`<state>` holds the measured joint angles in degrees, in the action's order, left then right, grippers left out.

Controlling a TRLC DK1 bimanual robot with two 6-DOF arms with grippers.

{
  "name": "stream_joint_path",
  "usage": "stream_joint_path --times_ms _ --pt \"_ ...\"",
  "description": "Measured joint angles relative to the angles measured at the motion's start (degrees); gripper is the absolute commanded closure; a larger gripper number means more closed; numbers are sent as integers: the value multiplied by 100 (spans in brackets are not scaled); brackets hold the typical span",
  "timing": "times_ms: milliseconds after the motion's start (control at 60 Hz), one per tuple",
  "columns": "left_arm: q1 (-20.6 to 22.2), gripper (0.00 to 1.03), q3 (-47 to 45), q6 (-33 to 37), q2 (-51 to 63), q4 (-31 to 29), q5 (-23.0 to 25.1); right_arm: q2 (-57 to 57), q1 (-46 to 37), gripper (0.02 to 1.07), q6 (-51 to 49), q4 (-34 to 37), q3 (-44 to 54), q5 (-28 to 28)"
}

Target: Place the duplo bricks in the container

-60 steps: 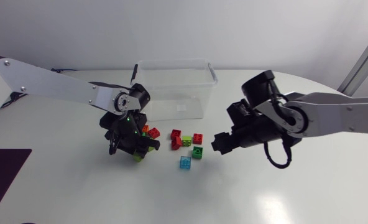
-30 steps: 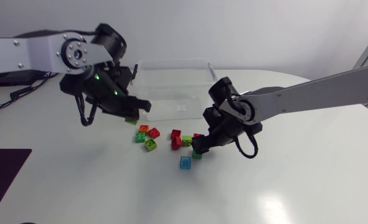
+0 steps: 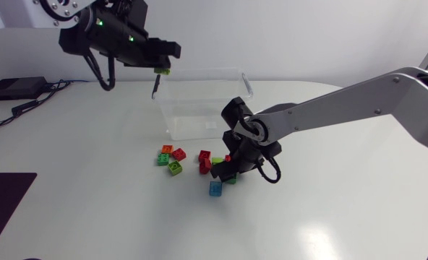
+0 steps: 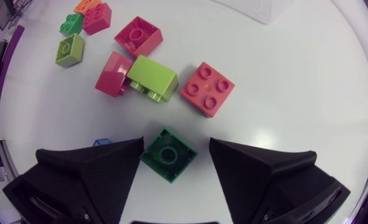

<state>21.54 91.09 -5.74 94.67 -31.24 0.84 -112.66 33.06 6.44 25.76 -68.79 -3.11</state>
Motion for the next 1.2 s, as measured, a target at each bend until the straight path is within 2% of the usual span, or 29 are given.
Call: stream_joint_path --times_ms 83,250,317,350,400,450,517,633,833,1033,1200 --pt "0 75 254 -2 306 208 0 -22 24 81 0 -2 0 17" --pt "0 72 841 -2 1228 302 -4 118 22 87 -7 -42 166 22" --pt "0 67 1040 0 1576 302 -7 321 22 87 -26 24 334 26" --pt "0 57 1130 -2 1744 302 -22 435 20 87 -28 85 382 28" --pt "-7 34 1228 -2 1932 299 -44 645 4 87 -44 190 396 44" --pt "-9 17 1300 -2 2074 291 -140 868 -35 87 -44 271 382 42" --pt "-44 7 1349 -4 2159 286 -199 1154 -136 87 -46 446 278 42" --pt "-133 7 1410 -4 2151 144 -238 1390 -356 87 -68 717 -221 42" --pt "-214 7 1257 -7 1663 -516 -260 1379 -557 85 -90 1091 -1322 46" --pt "-168 9 251 -2 323 -667 -260 949 -649 85 -90 1316 -2516 66" --pt "31 10 -1075 46 -682 -667 -240 293 -815 84 -90 1394 -3547 87"
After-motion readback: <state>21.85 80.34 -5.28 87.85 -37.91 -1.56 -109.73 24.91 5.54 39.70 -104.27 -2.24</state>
